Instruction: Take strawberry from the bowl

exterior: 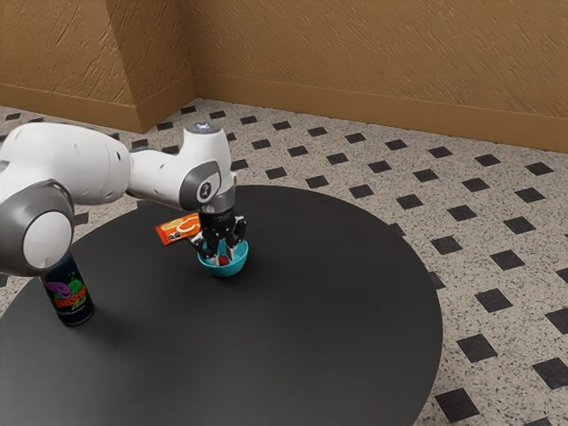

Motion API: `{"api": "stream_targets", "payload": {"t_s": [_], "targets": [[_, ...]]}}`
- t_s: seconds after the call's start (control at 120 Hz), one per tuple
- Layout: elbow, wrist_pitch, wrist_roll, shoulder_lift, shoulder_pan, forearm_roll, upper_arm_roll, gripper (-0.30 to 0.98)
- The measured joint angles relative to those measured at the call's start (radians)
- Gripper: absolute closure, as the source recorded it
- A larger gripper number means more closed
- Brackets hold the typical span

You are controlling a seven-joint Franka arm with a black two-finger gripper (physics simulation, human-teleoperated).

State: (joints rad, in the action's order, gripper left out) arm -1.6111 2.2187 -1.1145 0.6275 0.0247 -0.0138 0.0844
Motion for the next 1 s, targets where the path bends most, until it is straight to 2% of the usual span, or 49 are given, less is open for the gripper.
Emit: {"api": "stream_targets", "payload": {"t_s": [0.467,0.633,0.817,1.0], "targets": [[0.009,-0.001,0.002,0.005,0.002,-0.003,0.000,0.61],[-0.001,-0.006,0.000,-0.055,0.010,-0.005,0.001,0.64],[-0.028,-0.023,-0.003,-0.148,0.057,-0.007,0.003,0.66],[-0.035,-0.050,-0.004,-0.166,0.153,-0.009,0.003,0.68]]}}
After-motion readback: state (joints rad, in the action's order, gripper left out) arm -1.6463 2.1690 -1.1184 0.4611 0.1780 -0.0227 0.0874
